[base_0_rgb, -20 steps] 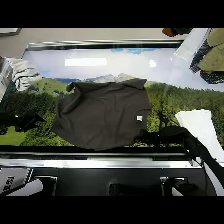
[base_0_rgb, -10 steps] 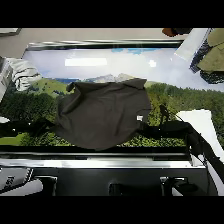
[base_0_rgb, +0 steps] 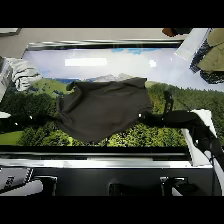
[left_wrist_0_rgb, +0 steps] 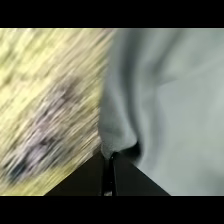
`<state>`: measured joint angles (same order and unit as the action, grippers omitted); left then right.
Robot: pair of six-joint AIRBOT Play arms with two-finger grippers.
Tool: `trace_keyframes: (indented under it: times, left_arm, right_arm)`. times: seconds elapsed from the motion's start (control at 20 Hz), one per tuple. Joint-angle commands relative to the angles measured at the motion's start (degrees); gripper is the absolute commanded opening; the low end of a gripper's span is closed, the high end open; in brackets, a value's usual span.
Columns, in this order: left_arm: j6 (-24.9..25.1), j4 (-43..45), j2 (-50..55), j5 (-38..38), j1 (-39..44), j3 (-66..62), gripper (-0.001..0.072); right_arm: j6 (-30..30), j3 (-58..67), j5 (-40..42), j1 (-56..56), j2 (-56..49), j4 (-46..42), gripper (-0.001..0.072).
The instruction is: Fold the clothes and pants, and hang the long-sleeved shirts on hangers.
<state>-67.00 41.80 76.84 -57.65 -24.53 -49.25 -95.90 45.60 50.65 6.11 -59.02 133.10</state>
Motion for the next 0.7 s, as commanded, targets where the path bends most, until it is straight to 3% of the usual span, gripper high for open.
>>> trace_keyframes:
  times: [0.0, 0.35, 0.65]
  left_arm:
    - [0.5, -3.0, -6.1, 0.1, 0.3, -9.8, 0.0015]
    - [-6.0, 3.7, -27.3, 1.2, 0.3, -34.2, 0.0015]
    - [-16.1, 19.3, -45.0, 2.7, 0.3, -37.6, 0.0016]
  right_arm:
    - [-0.3, 12.9, 1.1, 0.0, 0.4, -6.3, 0.0033]
    - [-0.9, 50.5, 14.1, 0.0, 4.0, -13.4, 0.0034]
    - [6.4, 60.8, 11.0, 0.0, 15.6, -14.4, 0.0034]
